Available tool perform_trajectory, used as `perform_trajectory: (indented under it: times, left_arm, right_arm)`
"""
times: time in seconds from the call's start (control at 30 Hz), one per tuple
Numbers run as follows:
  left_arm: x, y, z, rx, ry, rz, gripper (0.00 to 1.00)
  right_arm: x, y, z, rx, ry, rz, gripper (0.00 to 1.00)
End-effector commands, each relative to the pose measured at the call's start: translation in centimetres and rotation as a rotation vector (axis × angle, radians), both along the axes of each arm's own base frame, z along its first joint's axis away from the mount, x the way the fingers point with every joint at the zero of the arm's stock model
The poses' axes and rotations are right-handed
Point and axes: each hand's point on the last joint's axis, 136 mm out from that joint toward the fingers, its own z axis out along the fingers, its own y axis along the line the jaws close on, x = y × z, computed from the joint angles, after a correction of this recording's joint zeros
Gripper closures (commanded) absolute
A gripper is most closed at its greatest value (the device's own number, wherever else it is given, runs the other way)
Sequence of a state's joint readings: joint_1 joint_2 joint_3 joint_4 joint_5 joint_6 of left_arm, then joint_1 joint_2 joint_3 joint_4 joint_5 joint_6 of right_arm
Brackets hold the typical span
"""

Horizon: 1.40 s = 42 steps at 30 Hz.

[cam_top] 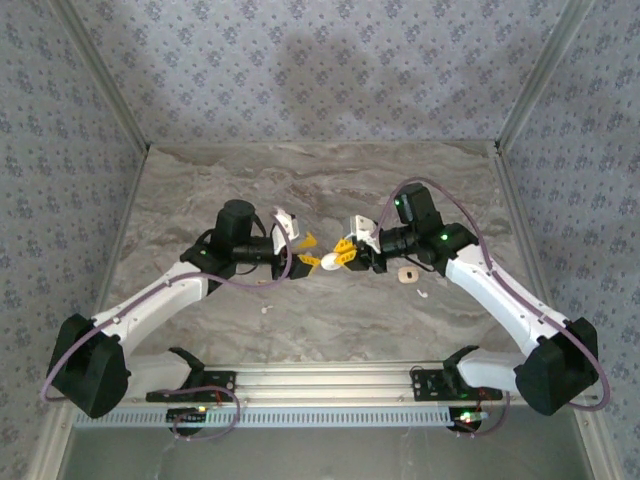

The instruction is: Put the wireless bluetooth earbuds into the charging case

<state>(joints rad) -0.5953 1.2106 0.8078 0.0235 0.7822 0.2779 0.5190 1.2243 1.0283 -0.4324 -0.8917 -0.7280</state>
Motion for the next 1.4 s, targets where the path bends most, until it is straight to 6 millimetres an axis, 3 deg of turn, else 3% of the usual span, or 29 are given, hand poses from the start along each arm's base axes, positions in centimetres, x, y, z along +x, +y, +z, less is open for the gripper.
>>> perform_trajectory:
  times: [0.0, 0.27, 0.7, 1.37]
  left_arm:
    - [-1.0, -0.2, 2.1, -0.048, -0.029, -0.053, 0.47]
    - [-1.5, -0.5, 2.3, -0.056, -0.013, -0.093, 0.47]
    - [-1.4, 0.2, 1.8, -0.014, -0.027, -0.064, 0.47]
    - [-1.8, -1.0, 2.5, -0.056, 0.01, -0.139, 0.49]
  right_arm:
    - [-0.5, 0.7, 1.8, 0.078, -0.01, 0.05, 0.81]
    - [0.4, 0.9, 2.1, 0.079, -0.044, 0.016, 0.8]
    - [0.8, -0.8, 2.0, 0.002, -0.121, -0.046, 0.8]
    - [0.0, 1.6, 3.1, 0.049, -0.119, 0.037, 0.8]
